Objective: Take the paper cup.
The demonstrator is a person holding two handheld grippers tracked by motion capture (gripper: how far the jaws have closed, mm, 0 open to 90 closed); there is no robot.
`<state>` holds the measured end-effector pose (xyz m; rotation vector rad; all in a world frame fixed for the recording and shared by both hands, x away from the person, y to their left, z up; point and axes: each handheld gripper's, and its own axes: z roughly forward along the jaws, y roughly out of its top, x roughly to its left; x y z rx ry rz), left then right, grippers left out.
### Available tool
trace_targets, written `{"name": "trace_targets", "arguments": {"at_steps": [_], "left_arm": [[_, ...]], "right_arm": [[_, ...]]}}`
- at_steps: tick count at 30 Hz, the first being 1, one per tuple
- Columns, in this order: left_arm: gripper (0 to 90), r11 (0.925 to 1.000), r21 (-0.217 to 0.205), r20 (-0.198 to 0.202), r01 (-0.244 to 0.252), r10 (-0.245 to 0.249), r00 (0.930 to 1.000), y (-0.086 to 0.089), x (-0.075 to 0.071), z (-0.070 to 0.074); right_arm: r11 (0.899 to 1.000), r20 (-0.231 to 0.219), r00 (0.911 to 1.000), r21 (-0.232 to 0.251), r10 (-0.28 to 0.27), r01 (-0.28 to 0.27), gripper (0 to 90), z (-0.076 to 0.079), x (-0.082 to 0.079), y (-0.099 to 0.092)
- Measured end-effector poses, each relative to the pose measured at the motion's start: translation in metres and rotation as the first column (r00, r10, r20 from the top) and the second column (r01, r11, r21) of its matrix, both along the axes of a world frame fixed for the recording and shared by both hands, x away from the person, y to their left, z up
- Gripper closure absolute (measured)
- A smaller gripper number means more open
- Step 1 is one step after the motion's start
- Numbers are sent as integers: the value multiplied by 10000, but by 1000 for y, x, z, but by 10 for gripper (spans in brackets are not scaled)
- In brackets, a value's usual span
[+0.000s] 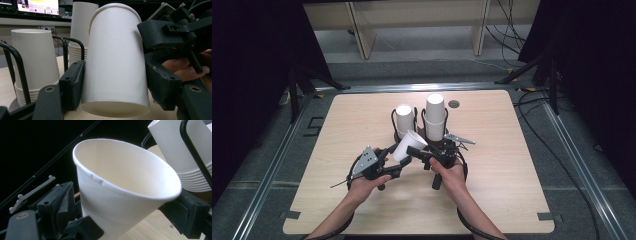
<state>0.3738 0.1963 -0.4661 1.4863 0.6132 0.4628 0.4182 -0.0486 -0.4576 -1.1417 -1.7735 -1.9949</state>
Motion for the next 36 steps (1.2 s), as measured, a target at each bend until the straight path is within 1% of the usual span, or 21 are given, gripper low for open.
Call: {"name": "trace_targets", "arguments": {"at_steps": [4, 5, 7, 10, 11, 12, 16, 17, 18, 20, 21, 22, 25, 29, 30, 31, 32, 33, 34, 35, 36], "left_arm": [[341, 9999, 143, 65, -30, 29, 10000, -2, -1, -1], [341, 9997, 246, 134, -40, 36, 9999, -3, -1, -1], [340, 9995, 313, 157, -51, 46, 9999, -5, -2, -2], [338, 9980, 624, 253, -44, 28, 9997, -8, -2, -5], [338, 9980, 637, 249, -60, 44, 9997, -9, -2, -5], [337, 9970, 770, 269, -32, 11, 9996, -9, -2, -5], [331, 9957, 926, 309, -81, 53, 9995, -10, -2, -5], [326, 9952, 973, 432, -84, 42, 9991, -10, -1, -5], [323, 9942, 1068, 428, -77, 31, 9991, -10, -1, -5], [314, 9933, 1151, 394, -67, 21, 9992, -10, 0, -5], [309, 9928, 1196, 456, -66, 12, 9990, -11, 1, -5], [304, 9910, 1337, 383, -81, 30, 9993, -11, 0, -5], [287, 9878, 1555, 284, -43, -2, 9996, -11, 1, -6], [273, 9849, 1734, 164, 26, -56, 9998, -13, 1, -8], [251, 9872, 1595, 232, 42, -80, 9997, -15, 2, -9], [243, 9836, 1804, 90, 2, -18, 10000, -14, 1, -9], [232, 9836, 1804, 90, 2, -18, 10000, -14, 1, -9], [218, 9849, 1730, 130, 0, -22, 9999, -15, 3, -10], [209, 9849, 1730, 130, 0, -22, 9999, -15, 3, -10], [190, 9811, 1933, 1, -37, 37, 10000, -14, 3, -10], [190, 9801, 1984, -15, -52, 56, 10000, -14, 3, -10]], "right_arm": [[10000, -11, 10000, 35, -68, 68, 148, 0, 1, 0], [9999, -147, 9999, 82, -56, 57, 148, 0, 1, 0], [9998, -167, 9997, 115, -182, 184, 148, 0, 1, 0], [9996, -146, 9996, 163, -233, 236, 152, 1, 2, 0], [9996, -26, 9996, 71, -288, 288, 153, 2, 2, 0], [9996, -363, 9992, 213, -167, 175, 156, 3, 1, 0], [9995, -260, 9994, 221, -216, 222, 184, 4, 0, 0], [9997, -219, 9995, 66, -224, 226, 208, 4, 0, -1], [9994, 198, 9993, -116, -326, 328, 218, 3, 3, -2], [9992, 161, 9992, -115, -368, 370, 228, 3, 2, -1], [9985, 83, 9988, -266, -474, 476, 254, 4, 0, -1], [9984, 422, 9981, -307, -452, 465, 264, 3, 2, -1], [9969, 846, 9949, -513, -548, 592, 305, 5, 0, -1], [9968, 1144, 9924, -617, -442, 515, 329, 8, -1, -1], [9958, 1362, 9899, -774, -385, 494, 339, 10, -1, -1], [9961, 1273, 9912, -757, -353, 452, 342, 10, -2, -1], [9961, 1273, 9912, -757, -353, 452, 342, 10, -2, -1], [9938, 1673, 9853, -985, -349, 519, 348, 11, -2, 0], [9938, 1673, 9853, -985, -349, 519, 348, 11, -2, 0], [9935, 1624, 9862, -1020, -335, 506, 349, 12, -2, 0], [9925, 1801, 9832, -1115, -300, 508, 349, 13, -3, 0]]}}
